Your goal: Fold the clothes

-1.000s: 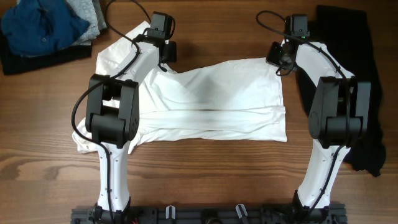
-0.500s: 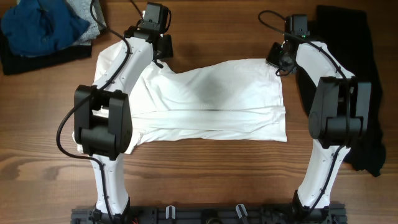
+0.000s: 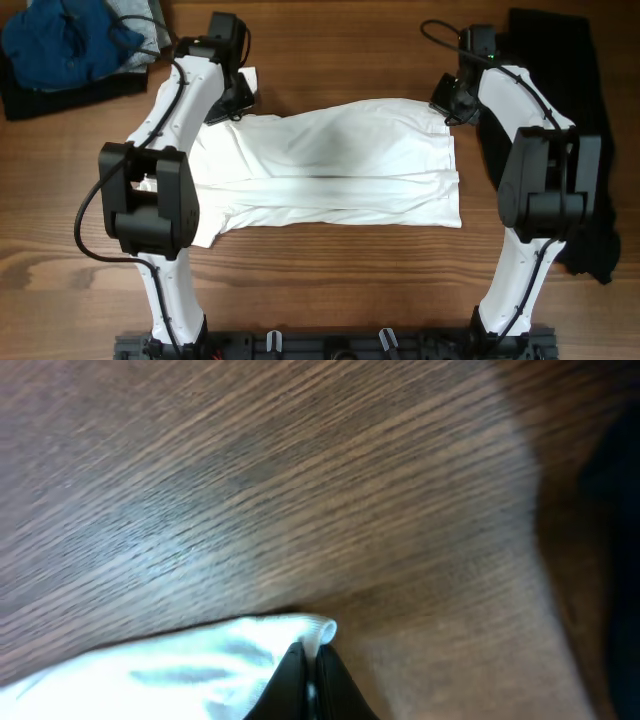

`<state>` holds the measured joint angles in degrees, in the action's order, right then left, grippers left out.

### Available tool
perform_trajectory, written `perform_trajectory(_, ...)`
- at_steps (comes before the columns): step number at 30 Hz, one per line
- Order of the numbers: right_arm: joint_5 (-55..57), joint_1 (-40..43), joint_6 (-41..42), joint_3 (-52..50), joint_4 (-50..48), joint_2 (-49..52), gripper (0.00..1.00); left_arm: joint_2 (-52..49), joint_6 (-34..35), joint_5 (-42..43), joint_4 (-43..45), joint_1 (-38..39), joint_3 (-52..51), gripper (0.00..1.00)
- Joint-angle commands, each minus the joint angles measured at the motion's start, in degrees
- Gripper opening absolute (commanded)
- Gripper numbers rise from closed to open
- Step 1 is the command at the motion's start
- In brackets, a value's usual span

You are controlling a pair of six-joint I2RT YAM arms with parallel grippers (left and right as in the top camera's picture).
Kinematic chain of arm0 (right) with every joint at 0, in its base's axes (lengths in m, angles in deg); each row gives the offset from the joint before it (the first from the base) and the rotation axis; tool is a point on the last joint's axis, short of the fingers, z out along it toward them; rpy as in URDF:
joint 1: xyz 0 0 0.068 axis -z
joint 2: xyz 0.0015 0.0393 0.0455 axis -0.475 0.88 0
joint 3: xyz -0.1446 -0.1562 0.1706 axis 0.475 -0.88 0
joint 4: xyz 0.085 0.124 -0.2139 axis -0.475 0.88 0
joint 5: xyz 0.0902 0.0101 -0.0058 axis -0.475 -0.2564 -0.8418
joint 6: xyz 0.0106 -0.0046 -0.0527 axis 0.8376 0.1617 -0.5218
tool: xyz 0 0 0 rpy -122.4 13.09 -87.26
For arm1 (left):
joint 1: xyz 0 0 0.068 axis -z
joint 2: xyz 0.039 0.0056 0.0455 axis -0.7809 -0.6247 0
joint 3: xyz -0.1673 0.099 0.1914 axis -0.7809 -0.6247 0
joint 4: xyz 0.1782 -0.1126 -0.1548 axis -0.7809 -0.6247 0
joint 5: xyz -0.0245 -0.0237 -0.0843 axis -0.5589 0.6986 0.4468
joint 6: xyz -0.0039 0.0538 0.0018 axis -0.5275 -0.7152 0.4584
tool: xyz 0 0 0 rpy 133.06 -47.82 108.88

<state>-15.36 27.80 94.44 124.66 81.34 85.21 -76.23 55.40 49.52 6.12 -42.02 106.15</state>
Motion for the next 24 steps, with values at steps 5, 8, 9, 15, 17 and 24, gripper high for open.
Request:
perform_trajectory(5, 1.16, -0.17, 1.07, 0.15, 2.43, -5.70, 0.04, 1.86, 1.86, -0.68, -3.13, -3.98, 0.90, 0.04)
perform_trajectory(8, 1.53, -0.17, 2.73, 0.15, 3.72, -5.70, 0.04, 1.86, 1.86, -0.48, -4.02, -4.90, 0.90, 0.04)
perform_trajectory(9, 1.46, -0.17, 2.86, 0.15, 3.96, -5.70, 0.04, 1.86, 1.86, -0.48, -4.52, -5.11, 0.90, 0.04)
perform_trajectory(15, 1.42, -0.17, 4.07, 0.15, 6.38, -6.03, 0.04, 2.12, 1.88, -0.50, -7.96, -5.49, 0.90, 0.04)
perform_trajectory(17, 1.42, -0.17, 5.68, 0.15, 8.04, -6.49, 0.04, 2.62, 1.90, -0.52, -9.51, -5.49, 0.90, 0.04)
perform_trajectory(24, 1.46, -0.17, 7.48, 0.15, 13.53, -8.79, 0.04, 4.59, 4.87, -6.91, -15.13, -6.14, 0.90, 0.04)
